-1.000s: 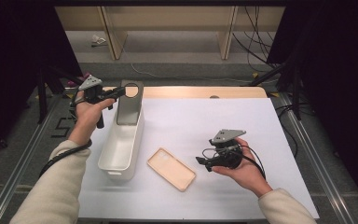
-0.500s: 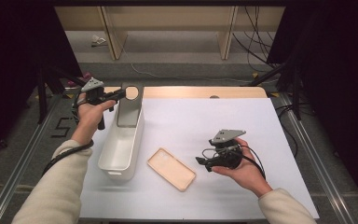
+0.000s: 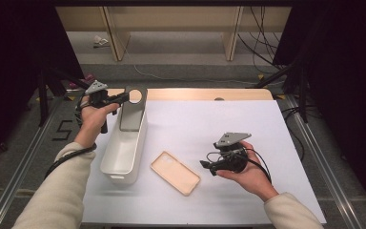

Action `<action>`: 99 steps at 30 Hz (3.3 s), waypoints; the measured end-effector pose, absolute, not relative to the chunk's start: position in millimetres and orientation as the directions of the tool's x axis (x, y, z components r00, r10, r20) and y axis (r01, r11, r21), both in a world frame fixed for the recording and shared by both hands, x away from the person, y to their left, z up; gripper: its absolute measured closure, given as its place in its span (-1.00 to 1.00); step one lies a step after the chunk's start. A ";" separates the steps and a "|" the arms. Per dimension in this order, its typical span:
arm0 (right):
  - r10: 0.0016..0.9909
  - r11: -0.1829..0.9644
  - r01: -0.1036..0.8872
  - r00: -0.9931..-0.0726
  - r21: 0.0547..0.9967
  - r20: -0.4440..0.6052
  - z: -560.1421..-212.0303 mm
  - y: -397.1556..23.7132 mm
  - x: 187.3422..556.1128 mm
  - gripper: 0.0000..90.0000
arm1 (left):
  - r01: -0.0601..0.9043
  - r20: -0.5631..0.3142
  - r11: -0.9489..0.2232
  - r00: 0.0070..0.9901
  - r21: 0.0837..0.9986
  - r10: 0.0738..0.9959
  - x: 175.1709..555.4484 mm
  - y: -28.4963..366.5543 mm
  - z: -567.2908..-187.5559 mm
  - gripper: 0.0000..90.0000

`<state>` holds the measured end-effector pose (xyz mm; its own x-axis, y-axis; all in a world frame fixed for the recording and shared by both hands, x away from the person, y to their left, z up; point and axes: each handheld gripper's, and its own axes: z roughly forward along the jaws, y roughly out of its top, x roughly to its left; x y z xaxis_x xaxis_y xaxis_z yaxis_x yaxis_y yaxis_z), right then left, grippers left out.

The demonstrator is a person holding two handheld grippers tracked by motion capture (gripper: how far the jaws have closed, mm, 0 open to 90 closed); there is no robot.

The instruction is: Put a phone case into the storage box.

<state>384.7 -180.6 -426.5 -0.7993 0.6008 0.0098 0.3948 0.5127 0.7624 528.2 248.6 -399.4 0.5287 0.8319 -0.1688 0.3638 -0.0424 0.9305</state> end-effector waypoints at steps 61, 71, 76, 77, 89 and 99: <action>0.591 0.520 0.396 -0.807 0.757 0.016 -427.6 -179.3 384.4 -0.62 | 0.436 -0.165 -0.068 0.473 0.897 0.865 534.2 253.6 -418.1 0.75; 0.587 0.523 0.396 -0.809 0.755 0.017 -428.1 -178.8 384.2 -0.62 | 0.442 -0.149 -0.079 0.458 0.893 0.877 535.3 253.1 -417.8 0.68; 0.587 0.524 0.396 -0.810 0.754 0.017 -428.1 -178.7 384.2 -0.62 | 0.442 -0.136 -0.089 0.453 0.893 0.881 535.5 252.4 -417.7 0.65; 0.587 0.524 0.396 -0.810 0.754 0.018 -428.2 -178.7 384.1 -0.62 | 0.442 -0.134 -0.091 0.452 0.893 0.882 535.5 252.1 -417.7 0.65; 0.584 0.525 0.396 -0.811 0.753 0.020 -428.5 -178.4 384.1 -0.62 | 0.451 -0.103 -0.117 0.434 0.885 0.895 537.2 251.0 -417.1 0.57; 0.582 0.525 0.395 -0.813 0.753 0.021 -428.7 -178.1 384.0 -0.62 | 0.475 -0.082 -0.137 0.412 0.869 0.908 538.4 249.0 -416.7 0.40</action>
<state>384.0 -178.1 -428.7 -0.8128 0.5821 0.0206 0.3954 0.5255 0.7533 538.4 249.0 -416.7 0.4116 0.9077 -0.0817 0.4754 -0.1373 0.8690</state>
